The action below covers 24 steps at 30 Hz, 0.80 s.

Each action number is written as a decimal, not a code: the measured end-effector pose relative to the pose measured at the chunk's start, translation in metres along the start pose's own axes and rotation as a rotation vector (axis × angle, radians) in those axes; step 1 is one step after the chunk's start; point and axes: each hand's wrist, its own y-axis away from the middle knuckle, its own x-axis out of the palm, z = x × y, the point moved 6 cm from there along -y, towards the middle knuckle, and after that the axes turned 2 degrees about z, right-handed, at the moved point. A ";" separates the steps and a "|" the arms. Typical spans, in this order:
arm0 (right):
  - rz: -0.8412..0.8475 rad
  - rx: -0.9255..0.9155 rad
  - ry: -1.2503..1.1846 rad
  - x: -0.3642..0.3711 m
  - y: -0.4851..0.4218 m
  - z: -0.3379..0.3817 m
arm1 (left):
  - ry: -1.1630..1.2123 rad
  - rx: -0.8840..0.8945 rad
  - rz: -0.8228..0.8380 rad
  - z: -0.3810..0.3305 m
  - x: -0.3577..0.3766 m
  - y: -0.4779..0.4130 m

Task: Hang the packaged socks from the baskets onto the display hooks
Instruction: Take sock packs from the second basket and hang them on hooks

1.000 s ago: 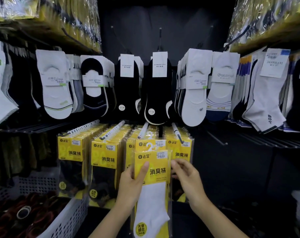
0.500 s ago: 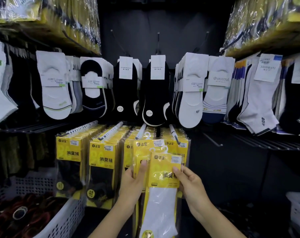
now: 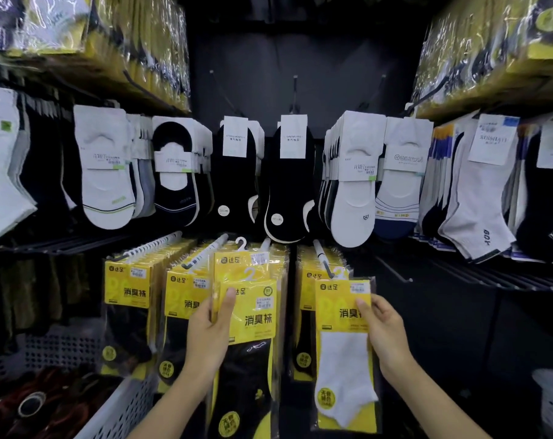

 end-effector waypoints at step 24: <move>0.252 0.065 0.081 0.055 0.037 -0.014 | 0.219 -0.167 0.104 0.016 0.061 0.022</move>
